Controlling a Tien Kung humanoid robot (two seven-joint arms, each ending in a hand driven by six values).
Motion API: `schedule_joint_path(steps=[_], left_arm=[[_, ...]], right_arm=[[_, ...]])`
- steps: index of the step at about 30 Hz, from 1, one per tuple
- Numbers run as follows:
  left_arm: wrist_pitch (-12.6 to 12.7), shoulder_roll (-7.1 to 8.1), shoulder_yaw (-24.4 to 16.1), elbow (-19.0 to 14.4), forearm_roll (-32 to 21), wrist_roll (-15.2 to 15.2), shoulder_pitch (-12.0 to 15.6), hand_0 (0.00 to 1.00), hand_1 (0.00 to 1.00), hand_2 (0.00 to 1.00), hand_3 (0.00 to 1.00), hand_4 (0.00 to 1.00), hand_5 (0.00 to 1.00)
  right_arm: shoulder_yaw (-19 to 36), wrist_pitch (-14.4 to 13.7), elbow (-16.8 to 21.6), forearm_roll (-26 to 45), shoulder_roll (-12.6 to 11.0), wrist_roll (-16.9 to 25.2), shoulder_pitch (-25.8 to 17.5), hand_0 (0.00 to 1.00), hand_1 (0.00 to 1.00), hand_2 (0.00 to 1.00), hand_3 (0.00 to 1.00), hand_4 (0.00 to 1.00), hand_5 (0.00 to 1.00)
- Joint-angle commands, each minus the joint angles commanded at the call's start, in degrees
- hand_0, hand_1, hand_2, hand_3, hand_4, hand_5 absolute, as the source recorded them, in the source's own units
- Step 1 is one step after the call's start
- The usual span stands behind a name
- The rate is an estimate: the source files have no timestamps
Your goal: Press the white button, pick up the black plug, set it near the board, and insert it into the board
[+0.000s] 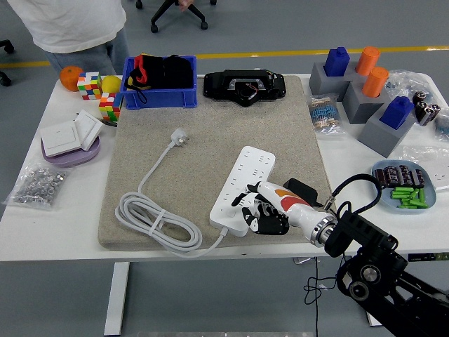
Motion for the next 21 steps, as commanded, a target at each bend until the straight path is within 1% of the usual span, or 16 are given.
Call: schedule_joint_path(steps=[8, 14, 18, 21], left_arm=[[-0.1, 0.2, 0.1, 0.0, 0.6, 0.2, 0.0, 0.708, 0.663, 0.59, 0.682, 0.648, 0.29], [-0.2, 0.13, 0.2, 0.0, 0.7, 0.2, 0.0, 0.708, 0.665, 0.59, 0.682, 0.648, 0.29], [-0.2, 0.08, 0.4, 0.0, 0.5, 0.2, 0.0, 0.708, 0.663, 0.589, 0.683, 0.649, 0.289], [-0.1, 0.03, 0.5, 0.0, 0.1, 0.1, 0.1, 0.708, 0.663, 0.59, 0.682, 0.647, 0.29]], right_arm=[[-3.2, -0.7, -2.8, 0.5, -0.1, 0.5, 2.6, 0.002, 0.002, 0.096, 0.61, 0.368, 0.002], [-5.5, -2.3, -5.9, -1.1, 0.9, 1.5, 5.2, 0.002, 0.002, 0.097, 0.61, 0.358, 0.002], [-6.6, -2.5, -7.7, -2.0, 1.6, 1.8, 6.5, 0.002, 0.002, 0.098, 0.607, 0.347, 0.002], [-7.6, -2.6, -8.6, -2.4, 1.7, 2.2, 7.0, 0.002, 0.002, 0.099, 0.601, 0.342, 0.002]])
